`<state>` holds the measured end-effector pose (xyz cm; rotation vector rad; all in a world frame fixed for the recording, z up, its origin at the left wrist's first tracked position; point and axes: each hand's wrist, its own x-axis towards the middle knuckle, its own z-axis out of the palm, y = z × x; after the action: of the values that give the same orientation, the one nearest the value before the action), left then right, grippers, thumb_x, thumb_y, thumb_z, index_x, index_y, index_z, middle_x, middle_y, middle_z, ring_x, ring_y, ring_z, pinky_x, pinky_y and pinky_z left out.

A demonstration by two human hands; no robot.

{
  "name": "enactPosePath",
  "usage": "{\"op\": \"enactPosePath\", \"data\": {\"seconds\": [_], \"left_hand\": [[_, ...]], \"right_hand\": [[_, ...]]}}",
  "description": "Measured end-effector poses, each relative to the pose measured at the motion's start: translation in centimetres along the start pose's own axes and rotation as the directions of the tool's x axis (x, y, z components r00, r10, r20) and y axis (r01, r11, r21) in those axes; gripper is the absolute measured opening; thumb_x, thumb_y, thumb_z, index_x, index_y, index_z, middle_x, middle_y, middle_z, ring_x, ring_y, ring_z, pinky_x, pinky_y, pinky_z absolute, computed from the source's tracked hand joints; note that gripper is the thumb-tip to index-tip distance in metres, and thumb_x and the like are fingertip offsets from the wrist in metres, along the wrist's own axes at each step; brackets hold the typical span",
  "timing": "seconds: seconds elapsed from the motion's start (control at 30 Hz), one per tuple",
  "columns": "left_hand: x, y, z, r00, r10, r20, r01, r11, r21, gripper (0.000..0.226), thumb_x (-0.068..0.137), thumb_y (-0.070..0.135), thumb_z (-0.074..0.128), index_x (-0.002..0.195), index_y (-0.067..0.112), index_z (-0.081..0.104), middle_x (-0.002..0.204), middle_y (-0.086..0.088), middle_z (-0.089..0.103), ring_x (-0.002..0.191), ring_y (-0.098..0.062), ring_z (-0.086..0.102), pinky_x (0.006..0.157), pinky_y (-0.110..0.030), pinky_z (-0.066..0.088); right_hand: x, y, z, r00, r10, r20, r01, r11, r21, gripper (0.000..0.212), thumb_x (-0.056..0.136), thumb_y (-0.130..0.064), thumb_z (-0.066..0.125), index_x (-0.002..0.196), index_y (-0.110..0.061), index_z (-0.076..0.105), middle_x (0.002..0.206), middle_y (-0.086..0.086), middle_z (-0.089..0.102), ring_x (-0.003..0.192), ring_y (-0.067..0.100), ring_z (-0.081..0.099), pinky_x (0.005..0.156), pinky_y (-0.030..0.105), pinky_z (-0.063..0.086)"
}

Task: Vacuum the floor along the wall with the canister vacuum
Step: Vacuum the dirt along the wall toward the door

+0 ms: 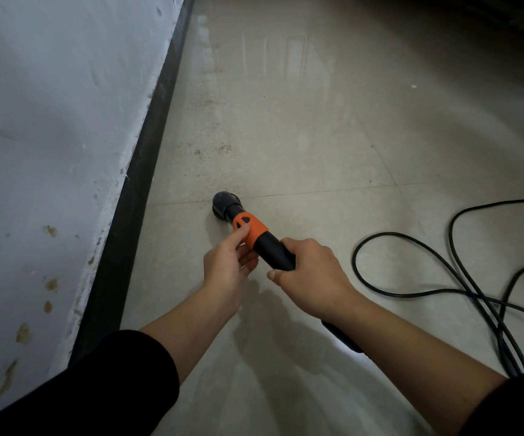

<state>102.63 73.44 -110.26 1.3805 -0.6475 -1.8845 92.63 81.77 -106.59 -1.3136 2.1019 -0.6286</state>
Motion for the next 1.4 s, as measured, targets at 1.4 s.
{"op": "enactPosePath", "data": {"seconds": [1.4], "left_hand": [[4.2, 1.0, 5.1, 0.999, 0.007, 0.037, -0.003, 0.993, -0.119, 0.015, 0.084, 0.02, 0.073, 0.089, 0.008, 0.064, 0.095, -0.011, 0.07, 0.087, -0.015, 0.068, 0.082, -0.025, 0.054]], "right_hand": [[5.6, 1.0, -2.6, 0.991, 0.135, -0.026, -0.122, 0.952, 0.28, 0.015, 0.085, -0.022, 0.07, 0.092, -0.009, 0.068, 0.074, 0.007, 0.062, 0.072, 0.026, 0.064, 0.063, 0.03, 0.046]]}}
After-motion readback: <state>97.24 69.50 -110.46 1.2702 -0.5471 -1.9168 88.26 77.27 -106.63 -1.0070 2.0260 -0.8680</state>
